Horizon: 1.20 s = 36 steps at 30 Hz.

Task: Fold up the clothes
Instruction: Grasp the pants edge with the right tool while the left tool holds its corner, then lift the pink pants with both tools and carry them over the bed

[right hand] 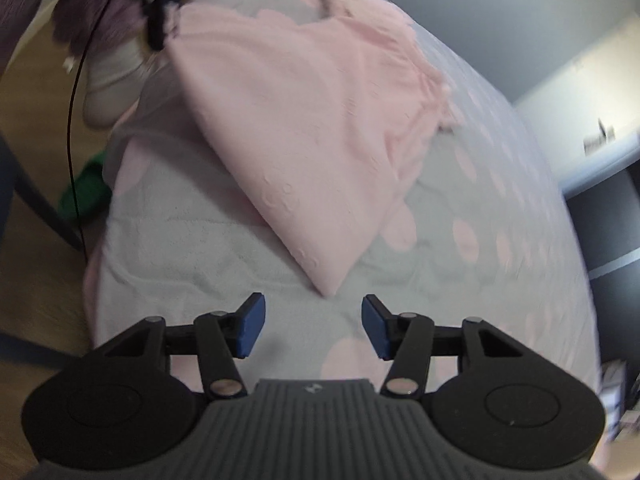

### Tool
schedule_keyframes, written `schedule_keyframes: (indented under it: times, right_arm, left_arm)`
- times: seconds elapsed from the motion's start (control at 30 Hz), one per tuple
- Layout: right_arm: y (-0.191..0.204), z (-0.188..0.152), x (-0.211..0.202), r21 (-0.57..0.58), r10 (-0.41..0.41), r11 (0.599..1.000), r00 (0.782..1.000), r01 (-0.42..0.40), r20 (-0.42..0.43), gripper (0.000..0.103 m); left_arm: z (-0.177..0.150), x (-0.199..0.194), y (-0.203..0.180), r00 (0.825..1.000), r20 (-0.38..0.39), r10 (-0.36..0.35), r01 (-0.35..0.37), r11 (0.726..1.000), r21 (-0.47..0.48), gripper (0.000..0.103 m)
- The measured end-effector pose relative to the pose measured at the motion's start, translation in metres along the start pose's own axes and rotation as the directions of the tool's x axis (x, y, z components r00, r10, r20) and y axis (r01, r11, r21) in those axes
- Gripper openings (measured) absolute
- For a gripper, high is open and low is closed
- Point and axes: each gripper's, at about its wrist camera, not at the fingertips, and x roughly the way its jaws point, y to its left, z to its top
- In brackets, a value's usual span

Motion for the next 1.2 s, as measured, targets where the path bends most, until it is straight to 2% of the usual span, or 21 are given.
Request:
schedule_keyframes:
  times: [0.13,0.3,0.47,0.63,0.7,0.73,0.77,0.8,0.83,0.97,1.2]
  right_arm:
    - [0.008,0.002,0.024,-0.146,0.001,0.989,1.000,-0.005,-0.026,0.057]
    - [0.006,0.013,0.049,-0.214,0.005,0.977,1.000,-0.010,-0.021,0.056]
    - [0.014,0.020,0.074,-0.363,-0.016,0.932,1.000,0.013,-0.006,0.056]
    - [0.019,0.021,0.093,-0.448,-0.017,0.894,1.000,0.018,0.005,0.056]
    - [0.019,0.025,0.095,-0.483,-0.038,0.875,0.999,0.045,0.023,0.055]
    - [0.017,0.028,0.097,-0.477,-0.043,0.877,0.999,0.049,0.022,0.048]
    - [0.013,0.031,0.098,-0.463,-0.046,0.885,0.999,0.048,0.016,0.036]
    - [0.011,0.034,0.099,-0.454,-0.053,0.889,0.999,0.052,0.010,0.028]
    - [0.009,0.036,0.100,-0.448,-0.061,0.892,0.998,0.057,0.005,0.014]
    - [0.002,0.043,0.096,-0.430,-0.066,0.901,0.998,0.061,0.004,0.008]
    - [-0.015,0.051,0.089,-0.339,-0.085,0.937,0.996,0.079,-0.003,0.007]
  left_arm:
    - [-0.002,-0.001,0.003,1.000,0.023,-0.011,0.012,1.000,-0.018,0.002]
    - [-0.001,-0.004,0.007,0.999,0.034,-0.023,0.024,0.999,-0.035,0.002]
    - [0.001,-0.007,0.010,0.999,0.035,-0.037,0.039,0.998,-0.058,0.002]
    - [0.002,-0.008,0.010,0.999,0.036,-0.040,0.042,0.997,-0.066,0.002]
    - [0.002,-0.008,0.010,0.999,0.035,-0.037,0.040,0.997,-0.065,0.002]
    - [0.002,-0.008,0.010,0.999,0.035,-0.037,0.039,0.997,-0.065,0.002]
    - [0.002,-0.008,0.010,0.999,0.034,-0.036,0.039,0.997,-0.065,0.002]
    - [0.002,-0.007,0.010,0.999,0.034,-0.036,0.038,0.997,-0.066,0.002]
    - [0.001,-0.007,0.010,0.999,0.035,-0.033,0.036,0.997,-0.068,0.002]
    - [-0.001,-0.009,0.011,0.999,0.041,-0.018,0.021,0.998,-0.065,0.002]
    - [-0.009,-0.001,0.005,0.997,0.059,0.046,-0.044,0.998,-0.035,0.003]
